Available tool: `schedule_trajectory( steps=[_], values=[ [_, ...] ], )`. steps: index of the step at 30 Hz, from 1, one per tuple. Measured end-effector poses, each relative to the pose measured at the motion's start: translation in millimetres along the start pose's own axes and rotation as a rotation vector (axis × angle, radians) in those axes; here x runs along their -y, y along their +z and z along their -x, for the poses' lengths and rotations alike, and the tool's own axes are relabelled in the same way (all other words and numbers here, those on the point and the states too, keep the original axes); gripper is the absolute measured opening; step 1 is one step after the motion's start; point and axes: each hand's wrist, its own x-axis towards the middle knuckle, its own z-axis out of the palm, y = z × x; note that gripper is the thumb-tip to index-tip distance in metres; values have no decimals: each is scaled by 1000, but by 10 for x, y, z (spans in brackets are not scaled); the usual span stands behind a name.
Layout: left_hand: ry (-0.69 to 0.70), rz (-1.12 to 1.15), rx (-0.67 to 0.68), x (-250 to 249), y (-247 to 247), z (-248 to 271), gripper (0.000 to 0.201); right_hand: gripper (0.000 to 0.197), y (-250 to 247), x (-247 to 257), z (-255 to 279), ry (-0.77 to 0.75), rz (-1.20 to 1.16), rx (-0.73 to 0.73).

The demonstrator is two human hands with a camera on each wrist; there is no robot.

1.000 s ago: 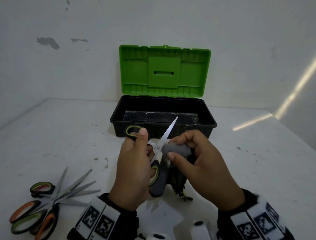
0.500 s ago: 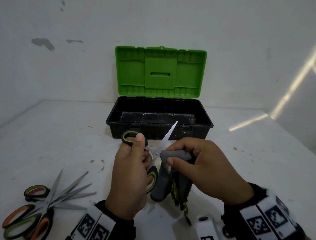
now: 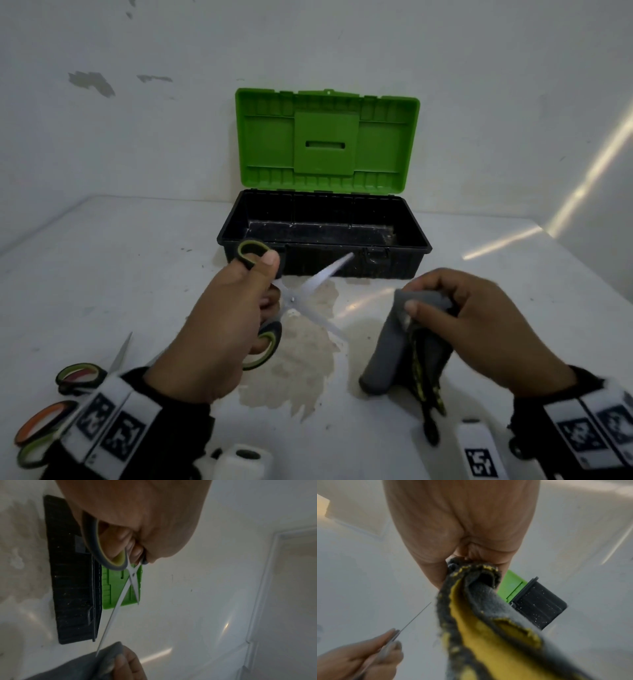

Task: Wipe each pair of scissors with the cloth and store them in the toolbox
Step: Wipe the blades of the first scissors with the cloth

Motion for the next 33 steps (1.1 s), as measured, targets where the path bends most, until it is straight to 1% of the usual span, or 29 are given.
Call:
schedule_trajectory(
  steps=[2, 3, 5, 7, 9, 12, 13, 15, 18, 22, 25, 28, 31, 33],
  values=[
    [-30, -104, 111, -32, -5, 19, 31, 11, -43, -35, -114, 34, -83, -70],
    [-44, -169, 163, -41, 10, 31, 32, 10, -43, -39, -182, 47, -146, -82],
    [-69, -314, 260, -47, 60, 48, 33, 7, -1, -11, -306, 48, -214, -77],
    [-95, -395, 317, -47, 119, 47, 32, 4, 78, 71, -375, 17, -214, -31],
    [-112, -413, 326, -54, 161, 34, 33, 6, 170, 186, -375, -29, -210, 87],
    [-109, -379, 325, -74, 173, 0, 32, 12, 283, 306, -304, -95, -200, 333],
    [-106, -368, 328, -79, 165, -11, 31, 13, 309, 320, -276, -111, -210, 393],
    [-100, -361, 341, -75, 152, -21, 32, 14, 337, 323, -240, -140, -217, 454],
    [-90, -379, 342, -37, 158, -22, 34, 13, 343, 306, -216, -170, -194, 492],
    [-69, -378, 332, 5, 154, -23, 31, 11, 346, 267, -192, -209, -120, 523],
    [-73, -351, 341, -6, 163, -8, 31, 10, 330, 241, -175, -193, -172, 527],
    [-78, -308, 351, -11, 179, 15, 36, 9, 304, 222, -171, -185, -211, 539],
    [-71, -314, 342, -13, 190, 38, 44, 9, 270, 221, -166, -181, -248, 541],
    [-51, -324, 334, -24, 189, 51, 43, 9, 244, 224, -163, -184, -269, 538]
  ],
)
